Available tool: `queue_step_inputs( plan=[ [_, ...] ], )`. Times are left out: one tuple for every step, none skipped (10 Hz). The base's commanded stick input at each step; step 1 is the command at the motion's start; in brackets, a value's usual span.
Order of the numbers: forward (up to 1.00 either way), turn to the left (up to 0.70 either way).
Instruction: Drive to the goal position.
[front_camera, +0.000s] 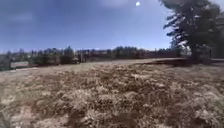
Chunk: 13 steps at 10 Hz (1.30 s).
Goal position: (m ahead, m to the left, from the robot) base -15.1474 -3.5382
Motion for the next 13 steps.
queue_step_inputs(
  plan=[
    [0.54, 0.00],
    [0.54, 0.00],
    [0.54, 0.08],
    [0.54, 0.54],
    [0.54, 0.54],
    [0.53, 0.39],
    [0.51, 0.05],
    [0.52, 0.00],
    [0.52, 0.00],
    [0.52, 0.00],
    [0.52, 0.00],
    [0.57, 0.00],
    [0.67, -0.09]
  ],
)
